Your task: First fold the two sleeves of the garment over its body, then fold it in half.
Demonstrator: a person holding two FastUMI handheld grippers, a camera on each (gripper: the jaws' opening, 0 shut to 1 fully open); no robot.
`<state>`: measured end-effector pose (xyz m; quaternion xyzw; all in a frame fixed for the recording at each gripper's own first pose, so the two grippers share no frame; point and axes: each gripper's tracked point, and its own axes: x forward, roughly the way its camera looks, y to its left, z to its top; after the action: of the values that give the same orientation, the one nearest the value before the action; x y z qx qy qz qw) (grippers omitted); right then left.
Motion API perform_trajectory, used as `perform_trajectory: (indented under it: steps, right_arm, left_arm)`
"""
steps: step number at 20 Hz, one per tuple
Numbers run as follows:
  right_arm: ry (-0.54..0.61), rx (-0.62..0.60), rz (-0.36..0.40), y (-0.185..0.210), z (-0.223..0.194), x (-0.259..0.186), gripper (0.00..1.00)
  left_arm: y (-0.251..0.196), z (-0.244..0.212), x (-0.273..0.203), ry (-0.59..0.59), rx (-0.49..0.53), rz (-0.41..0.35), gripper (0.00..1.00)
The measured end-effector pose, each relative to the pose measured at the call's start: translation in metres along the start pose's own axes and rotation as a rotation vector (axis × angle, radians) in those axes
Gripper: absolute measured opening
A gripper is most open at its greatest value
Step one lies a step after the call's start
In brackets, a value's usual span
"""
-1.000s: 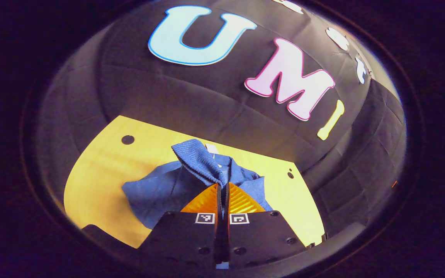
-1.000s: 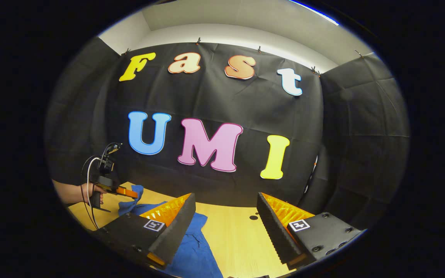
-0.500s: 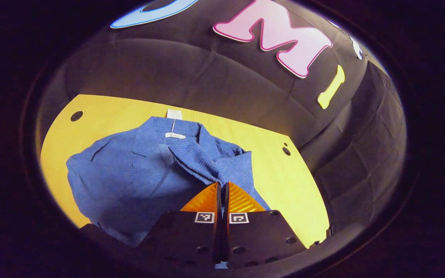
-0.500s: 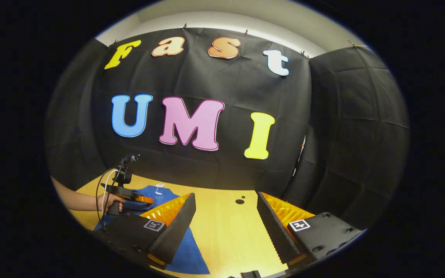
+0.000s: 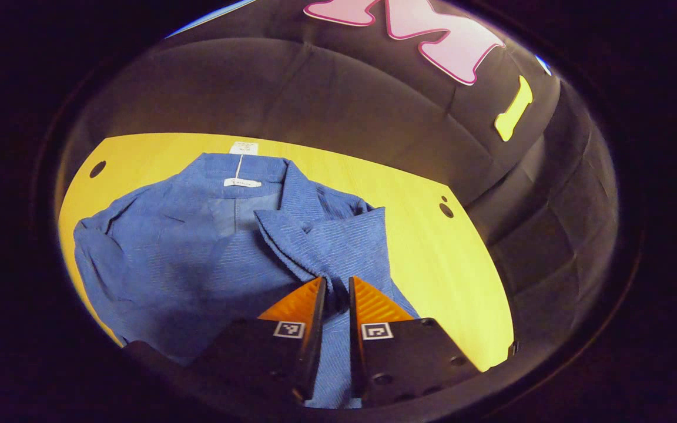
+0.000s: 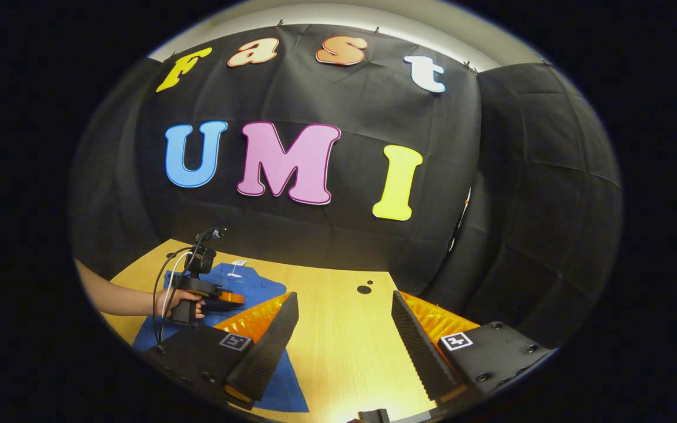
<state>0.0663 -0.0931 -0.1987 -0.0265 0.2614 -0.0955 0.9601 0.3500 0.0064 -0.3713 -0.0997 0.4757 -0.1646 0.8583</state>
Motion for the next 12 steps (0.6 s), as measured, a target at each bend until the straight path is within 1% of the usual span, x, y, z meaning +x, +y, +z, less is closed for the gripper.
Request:
perform_trajectory:
  steps: [1,2,3,4,5,6,7,9,10,11,12]
  right_arm:
    - [0.007,0.005,0.001,0.001,-0.002,0.002,1.00]
    - [0.010,0.007,0.003,0.002,-0.003,0.004,1.00]
    - [0.013,0.007,0.005,0.003,-0.005,0.006,1.00]
    - [0.014,0.006,0.008,0.004,-0.005,0.007,1.00]
    - [0.012,0.007,0.010,0.005,-0.005,0.008,0.92]
    - [0.010,0.008,0.010,0.007,-0.005,0.009,1.00]
    - [0.009,0.010,0.010,0.008,-0.007,0.011,1.00]
    - [0.028,0.018,0.018,0.015,-0.015,0.015,1.00]
    - [0.033,0.019,0.025,0.019,-0.018,0.015,1.00]
    - [0.034,0.017,0.032,0.023,-0.020,0.016,1.00]
    - [0.031,0.012,0.039,0.027,-0.020,0.017,1.00]
  left_arm:
    - [-0.009,0.001,0.001,0.002,-0.006,-0.034,0.47]
    - [-0.016,0.002,0.002,0.003,-0.001,-0.057,0.43]
    - [-0.026,0.004,0.002,0.000,0.014,-0.080,0.48]
    - [-0.030,0.005,0.004,-0.007,0.040,-0.088,0.55]
    - [-0.033,0.007,-0.007,-0.018,0.060,-0.086,0.64]
    - [-0.036,0.008,-0.010,-0.028,0.074,-0.082,0.66]
    - [-0.038,0.008,-0.016,-0.033,0.081,-0.078,0.75]
    - [-0.037,0.003,-0.039,-0.042,0.060,-0.070,0.81]
    - [-0.037,-0.002,-0.054,-0.046,0.048,-0.072,0.81]
    - [-0.030,-0.004,-0.069,-0.068,0.053,-0.042,0.81]
    - [-0.019,-0.005,-0.084,-0.096,0.073,0.010,0.81]
